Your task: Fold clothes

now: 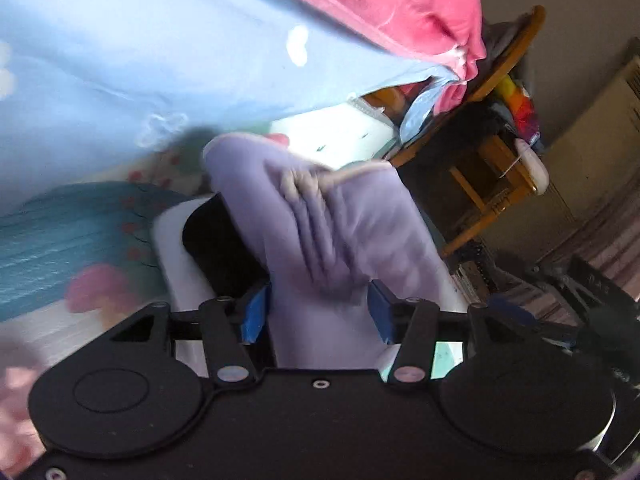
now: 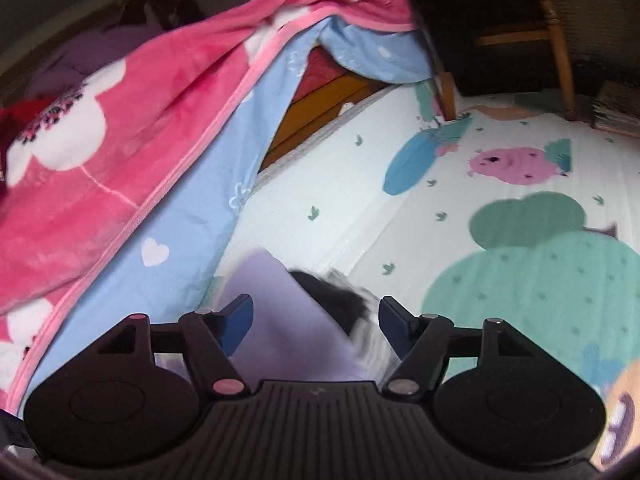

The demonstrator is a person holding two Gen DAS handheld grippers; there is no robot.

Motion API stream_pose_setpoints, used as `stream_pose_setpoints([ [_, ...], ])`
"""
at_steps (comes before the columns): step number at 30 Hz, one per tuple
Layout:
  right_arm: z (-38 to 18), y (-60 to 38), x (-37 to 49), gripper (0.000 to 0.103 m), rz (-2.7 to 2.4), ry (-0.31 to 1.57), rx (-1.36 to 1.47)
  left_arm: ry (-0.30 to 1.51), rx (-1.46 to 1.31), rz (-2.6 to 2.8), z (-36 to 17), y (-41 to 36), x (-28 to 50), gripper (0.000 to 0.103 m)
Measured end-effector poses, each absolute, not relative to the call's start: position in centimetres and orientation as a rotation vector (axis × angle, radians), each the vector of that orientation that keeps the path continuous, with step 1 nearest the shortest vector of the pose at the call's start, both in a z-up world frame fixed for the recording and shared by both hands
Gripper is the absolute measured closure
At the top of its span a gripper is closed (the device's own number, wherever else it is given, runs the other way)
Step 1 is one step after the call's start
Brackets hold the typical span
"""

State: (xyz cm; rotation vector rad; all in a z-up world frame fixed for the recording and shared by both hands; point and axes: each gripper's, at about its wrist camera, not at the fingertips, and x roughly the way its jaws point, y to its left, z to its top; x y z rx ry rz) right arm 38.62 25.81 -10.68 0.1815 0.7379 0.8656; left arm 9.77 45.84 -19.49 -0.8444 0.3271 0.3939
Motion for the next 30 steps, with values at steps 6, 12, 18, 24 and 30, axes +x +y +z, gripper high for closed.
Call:
stream_pose_setpoints([
  [6, -13.3, 15.9, 32.5, 0.032, 0.828, 0.838, 0.108, 0.397, -0.853, 0.364, -21.0, 43.3, 5.7, 0.046],
  [12, -9.5, 4.8, 23.6, 0.016, 0.747, 0.903, 0.014, 0.509, -0.761, 0.217, -16.6, 38.8, 5.2, 0.036],
  [18, 1.2, -3.9, 16.0, 0.000, 0.555, 0.880, -0.207, 0.505, -0.515, 0.033, -3.4, 33.0, 8.3, 0.008],
  [24, 7.9, -12.0, 9.6, 0.000, 0.358, 0.847, -0.102, 0.652, -0.113, -0.042, 9.8, 22.3, 11.1, 0.001],
  [30, 6.9, -18.2, 4.6, 0.000, 0.192, 0.853, 0.098, 0.725, -0.057, -0.120, 13.7, 11.7, 7.4, 0.000],
])
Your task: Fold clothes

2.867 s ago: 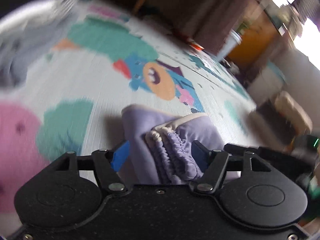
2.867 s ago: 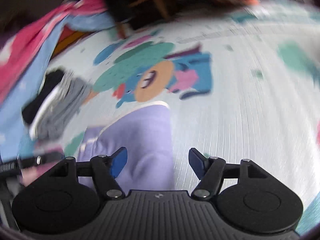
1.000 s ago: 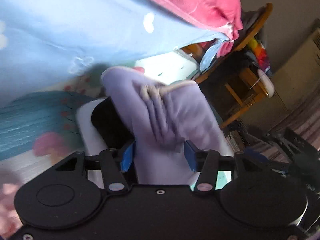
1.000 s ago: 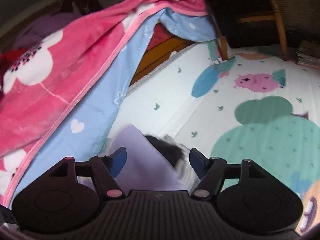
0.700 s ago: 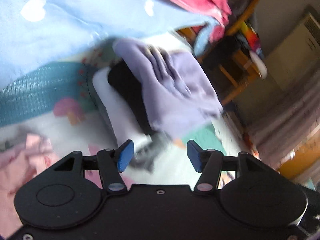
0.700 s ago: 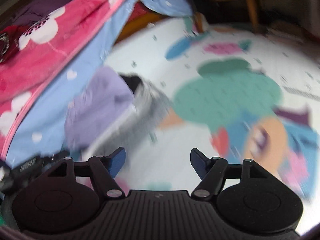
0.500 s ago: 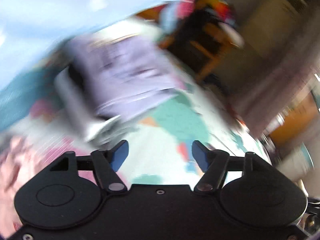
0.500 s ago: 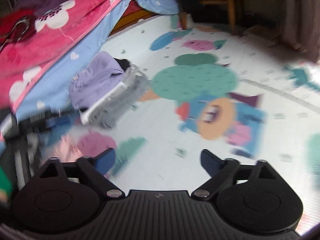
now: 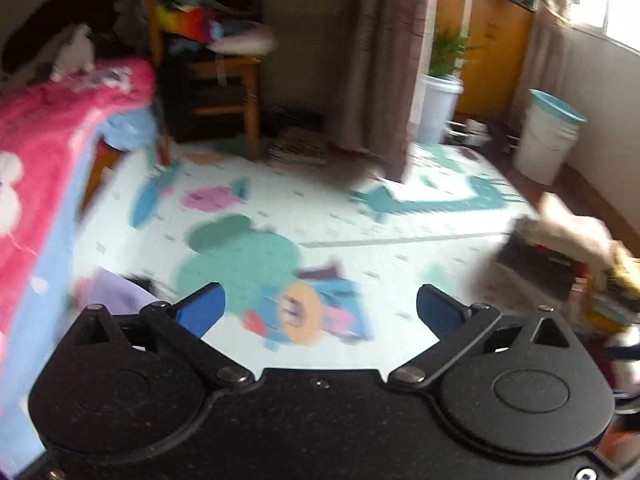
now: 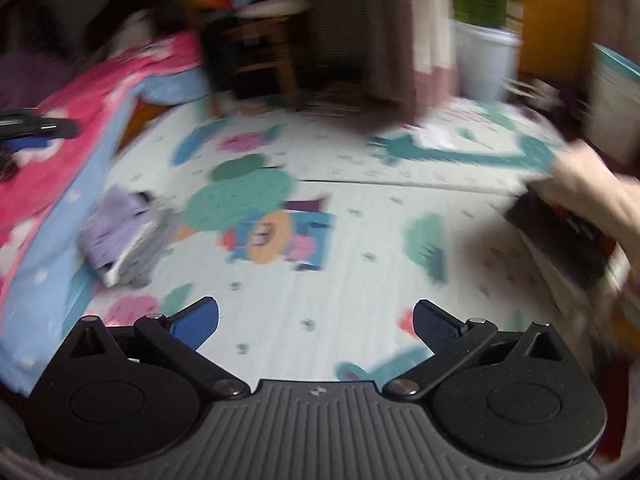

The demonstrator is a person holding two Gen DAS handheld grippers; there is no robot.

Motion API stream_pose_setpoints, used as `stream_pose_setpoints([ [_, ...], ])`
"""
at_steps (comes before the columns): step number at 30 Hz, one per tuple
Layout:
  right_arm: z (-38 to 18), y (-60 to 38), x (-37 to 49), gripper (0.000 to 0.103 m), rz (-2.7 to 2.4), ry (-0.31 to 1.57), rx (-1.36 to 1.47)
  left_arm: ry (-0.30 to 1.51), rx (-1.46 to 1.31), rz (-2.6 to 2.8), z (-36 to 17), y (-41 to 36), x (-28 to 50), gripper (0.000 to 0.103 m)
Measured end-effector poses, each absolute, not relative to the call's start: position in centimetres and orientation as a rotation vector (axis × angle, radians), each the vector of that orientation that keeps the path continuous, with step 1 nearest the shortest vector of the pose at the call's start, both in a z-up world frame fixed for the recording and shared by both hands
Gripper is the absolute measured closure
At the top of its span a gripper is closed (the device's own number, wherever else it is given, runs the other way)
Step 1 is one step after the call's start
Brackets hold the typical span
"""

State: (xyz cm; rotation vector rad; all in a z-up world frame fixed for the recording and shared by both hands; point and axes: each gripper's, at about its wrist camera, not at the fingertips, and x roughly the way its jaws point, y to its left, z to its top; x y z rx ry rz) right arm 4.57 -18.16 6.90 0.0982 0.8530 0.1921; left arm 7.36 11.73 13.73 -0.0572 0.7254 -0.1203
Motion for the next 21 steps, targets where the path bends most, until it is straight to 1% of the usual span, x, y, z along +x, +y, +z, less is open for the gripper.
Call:
stream_pose_setpoints([
  [2, 6.4, -19.1, 4.0, 0.000, 0.131, 0.876, 0.124, 0.767, -0.034, -0.114, 11.8, 8.8, 5.6, 0.000],
  [5, 5.8, -20.0, 3.2, 0.000, 0.111, 0.891, 0.186, 0.832, -0.154, -0.132, 8.5, 6.1, 3.9, 0.000],
  [7, 5.0, -20.3, 3.0, 0.000, 0.103, 0.905, 0.212, 0.884, -0.168, -0.150, 6.3, 4.2, 3.5, 0.000],
  [11, 4.0, -20.3, 2.4, 0.000, 0.075, 0.931, 0.194, 0.915, -0.040, -0.109, 3.7, 0.9, 2.3, 0.000],
  [15, 3.9, -20.0, 1.8, 0.000, 0.065, 0.946, 0.151, 0.912, -0.050, -0.071, 2.6, 0.8, 1.5, 0.000],
  [21, 3.8, -20.2, 0.9, 0.000, 0.058, 0.944, 0.137, 0.901, -0.061, -0.026, 3.2, 1.6, 0.0, 0.000],
])
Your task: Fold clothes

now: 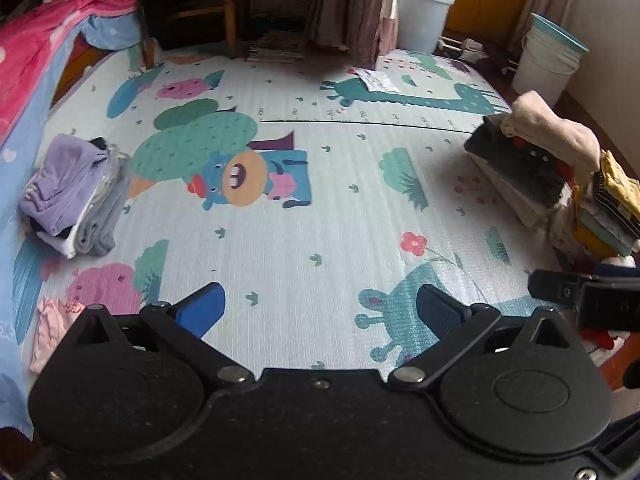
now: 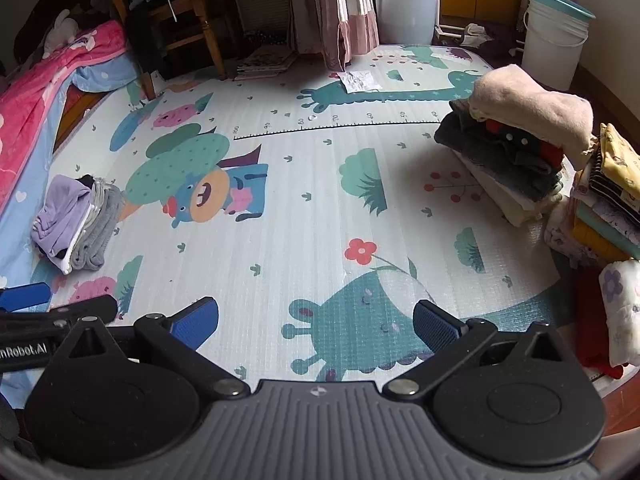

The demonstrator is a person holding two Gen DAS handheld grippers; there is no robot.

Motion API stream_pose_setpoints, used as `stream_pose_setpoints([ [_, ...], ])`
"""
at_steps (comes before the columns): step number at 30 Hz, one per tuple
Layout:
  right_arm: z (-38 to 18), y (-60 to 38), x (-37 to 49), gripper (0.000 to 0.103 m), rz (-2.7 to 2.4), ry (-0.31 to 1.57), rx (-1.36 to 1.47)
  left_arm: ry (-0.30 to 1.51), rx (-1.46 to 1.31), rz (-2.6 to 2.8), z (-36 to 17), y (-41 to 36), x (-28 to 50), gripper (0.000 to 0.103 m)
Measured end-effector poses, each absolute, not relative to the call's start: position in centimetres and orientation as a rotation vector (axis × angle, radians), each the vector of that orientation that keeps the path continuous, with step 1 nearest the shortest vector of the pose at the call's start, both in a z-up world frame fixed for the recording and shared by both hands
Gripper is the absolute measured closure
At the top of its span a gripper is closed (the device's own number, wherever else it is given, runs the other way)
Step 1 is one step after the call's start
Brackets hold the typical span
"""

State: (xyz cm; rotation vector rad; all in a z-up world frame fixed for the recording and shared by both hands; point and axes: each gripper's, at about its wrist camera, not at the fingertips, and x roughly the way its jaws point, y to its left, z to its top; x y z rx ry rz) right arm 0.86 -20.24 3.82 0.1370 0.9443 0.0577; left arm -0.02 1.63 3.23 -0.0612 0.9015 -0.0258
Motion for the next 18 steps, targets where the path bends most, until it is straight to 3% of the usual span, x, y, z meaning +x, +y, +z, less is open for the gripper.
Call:
stream_pose_setpoints([
  [8, 3.3, -20.1, -0.7, 0.000, 0.038, 0.941, 0.146, 0.864, 0.055, -0.016, 3.8, -0.3, -1.3, 0.000],
  [18, 2.2, -18.9, -0.5, 0.000, 0.066, 0.965, 0.145, 0.907, -0.019, -0.025, 2.0, -0.1, -0.5, 0.000],
])
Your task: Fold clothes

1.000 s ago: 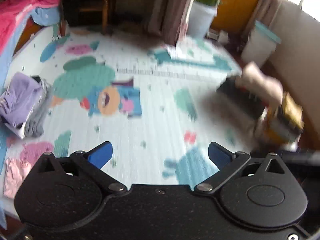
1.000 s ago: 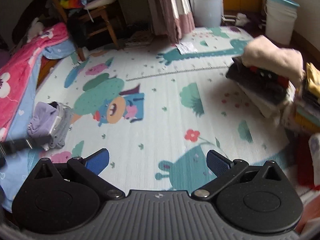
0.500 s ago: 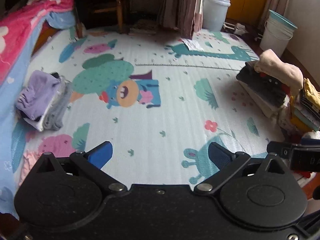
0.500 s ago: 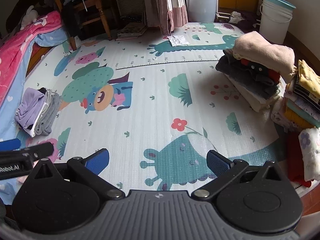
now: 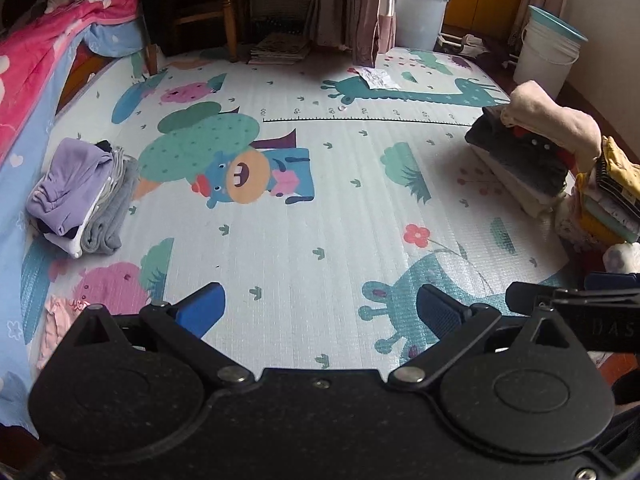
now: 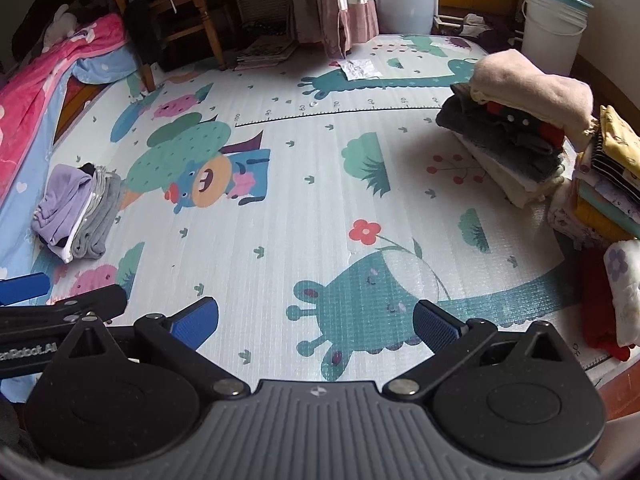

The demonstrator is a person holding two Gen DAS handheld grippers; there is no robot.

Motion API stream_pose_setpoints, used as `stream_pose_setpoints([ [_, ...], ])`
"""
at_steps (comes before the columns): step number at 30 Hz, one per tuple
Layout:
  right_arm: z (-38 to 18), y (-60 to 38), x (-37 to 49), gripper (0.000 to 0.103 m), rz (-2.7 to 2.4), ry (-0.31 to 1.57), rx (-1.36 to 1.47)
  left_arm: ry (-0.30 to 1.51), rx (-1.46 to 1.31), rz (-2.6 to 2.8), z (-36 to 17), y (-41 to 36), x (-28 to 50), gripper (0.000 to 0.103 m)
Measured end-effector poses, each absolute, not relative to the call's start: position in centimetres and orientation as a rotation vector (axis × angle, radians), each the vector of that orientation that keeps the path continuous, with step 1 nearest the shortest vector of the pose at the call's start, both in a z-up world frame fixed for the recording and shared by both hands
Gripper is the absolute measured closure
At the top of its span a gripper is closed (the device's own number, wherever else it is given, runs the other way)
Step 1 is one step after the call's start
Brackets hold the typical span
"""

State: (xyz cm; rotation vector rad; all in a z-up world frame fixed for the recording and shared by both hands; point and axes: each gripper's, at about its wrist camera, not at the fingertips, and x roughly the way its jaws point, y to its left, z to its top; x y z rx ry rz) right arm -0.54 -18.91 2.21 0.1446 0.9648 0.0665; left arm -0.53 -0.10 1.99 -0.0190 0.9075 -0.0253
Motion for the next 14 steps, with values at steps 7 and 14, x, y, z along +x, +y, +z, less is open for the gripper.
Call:
stream_pose_setpoints([
  [7, 1.91, -18.98, -0.08, 0.000, 0.073, 0.975, 0.149, 0.919, -0.003, -0.016, 1.60, -0.37, -0.20, 0.000],
  [14, 1.27, -18.43, -0.03, 0.000, 0.094, 0.998, 0.126, 0.920, -0.008, 0.004, 1.37, -0.27, 0.01, 0.000],
])
